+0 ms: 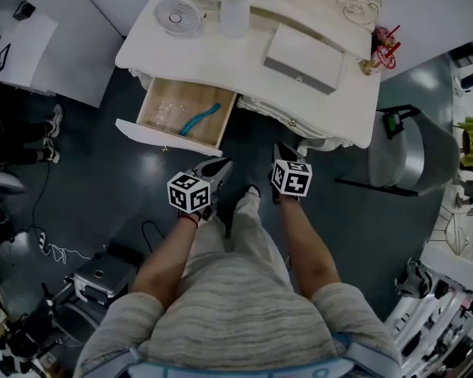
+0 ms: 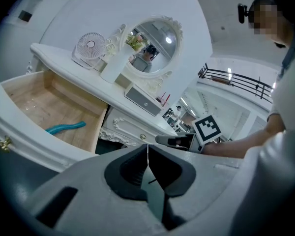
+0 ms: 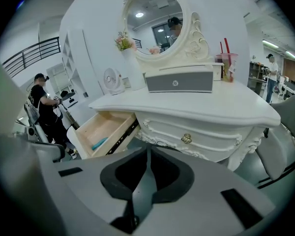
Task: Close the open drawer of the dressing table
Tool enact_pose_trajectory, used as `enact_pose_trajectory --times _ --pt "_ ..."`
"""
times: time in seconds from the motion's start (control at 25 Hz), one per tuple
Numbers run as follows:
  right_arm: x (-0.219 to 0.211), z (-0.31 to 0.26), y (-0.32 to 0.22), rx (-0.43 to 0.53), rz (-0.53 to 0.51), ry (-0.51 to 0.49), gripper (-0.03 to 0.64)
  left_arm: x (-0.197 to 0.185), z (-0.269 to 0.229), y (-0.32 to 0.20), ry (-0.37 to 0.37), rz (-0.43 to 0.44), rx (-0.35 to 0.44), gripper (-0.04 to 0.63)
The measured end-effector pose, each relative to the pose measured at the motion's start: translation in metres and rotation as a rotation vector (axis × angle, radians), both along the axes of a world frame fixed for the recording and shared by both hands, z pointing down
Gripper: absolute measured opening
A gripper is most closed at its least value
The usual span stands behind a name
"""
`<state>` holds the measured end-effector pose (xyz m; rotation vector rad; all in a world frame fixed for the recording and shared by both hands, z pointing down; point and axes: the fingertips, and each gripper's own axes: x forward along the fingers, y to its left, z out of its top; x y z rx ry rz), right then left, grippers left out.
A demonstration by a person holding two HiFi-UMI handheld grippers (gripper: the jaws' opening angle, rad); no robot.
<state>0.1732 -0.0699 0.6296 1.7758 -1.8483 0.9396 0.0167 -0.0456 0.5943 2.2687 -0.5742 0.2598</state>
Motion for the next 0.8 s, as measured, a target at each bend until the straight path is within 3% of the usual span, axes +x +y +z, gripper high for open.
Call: enact_pose_trajectory --times 0.8 --pt "-0.079 -0.028 0.041 0.022 -0.100 -0.067 0.015 -0.072 -0.001 0.011 -0.023 -0.086 -0.001 0.017"
